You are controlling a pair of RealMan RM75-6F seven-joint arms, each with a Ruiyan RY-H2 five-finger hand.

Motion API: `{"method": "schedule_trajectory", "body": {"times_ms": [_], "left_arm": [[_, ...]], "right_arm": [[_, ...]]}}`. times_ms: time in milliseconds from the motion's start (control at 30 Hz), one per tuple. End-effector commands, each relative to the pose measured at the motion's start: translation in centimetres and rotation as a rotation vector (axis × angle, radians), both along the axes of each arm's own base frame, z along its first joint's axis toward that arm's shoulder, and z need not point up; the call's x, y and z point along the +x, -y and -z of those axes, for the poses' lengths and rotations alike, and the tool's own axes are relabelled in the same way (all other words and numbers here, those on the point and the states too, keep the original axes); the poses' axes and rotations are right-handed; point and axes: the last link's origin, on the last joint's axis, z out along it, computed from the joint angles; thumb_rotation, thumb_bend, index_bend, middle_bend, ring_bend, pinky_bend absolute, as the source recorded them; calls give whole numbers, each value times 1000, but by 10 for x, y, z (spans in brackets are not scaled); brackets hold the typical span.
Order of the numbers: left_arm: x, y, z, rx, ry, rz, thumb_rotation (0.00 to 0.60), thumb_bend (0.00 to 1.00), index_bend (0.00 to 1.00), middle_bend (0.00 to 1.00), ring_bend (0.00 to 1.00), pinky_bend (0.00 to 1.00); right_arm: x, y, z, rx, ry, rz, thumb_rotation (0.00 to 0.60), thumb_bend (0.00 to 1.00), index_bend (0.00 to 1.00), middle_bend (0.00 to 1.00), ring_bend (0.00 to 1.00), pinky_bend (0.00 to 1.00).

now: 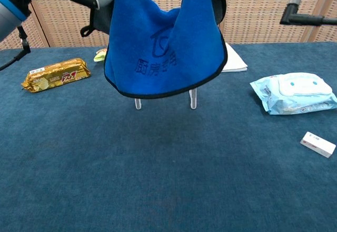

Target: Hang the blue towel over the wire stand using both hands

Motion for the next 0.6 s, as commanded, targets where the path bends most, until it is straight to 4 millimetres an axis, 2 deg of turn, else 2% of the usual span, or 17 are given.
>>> {"method": "schedule_trajectory", "body": {"times_ms": [33, 300, 600], "left_arm": [[14, -15, -13, 38, 15, -9, 600, 526, 722, 0, 0, 0], [18, -36, -11, 39, -1, -57, 600, 522, 722, 0, 0, 0], [10, -59, 1, 17, -9, -125, 600, 522, 723, 0, 0, 0]], "right_arm": [[16, 13, -8, -22, 16, 8, 600, 466, 681, 112, 0, 0], [21, 33, 2, -21, 3, 48, 600, 466, 681, 114, 0, 0], [9, 62, 17, -17, -4, 109, 600, 466, 681, 114, 0, 0]]}}
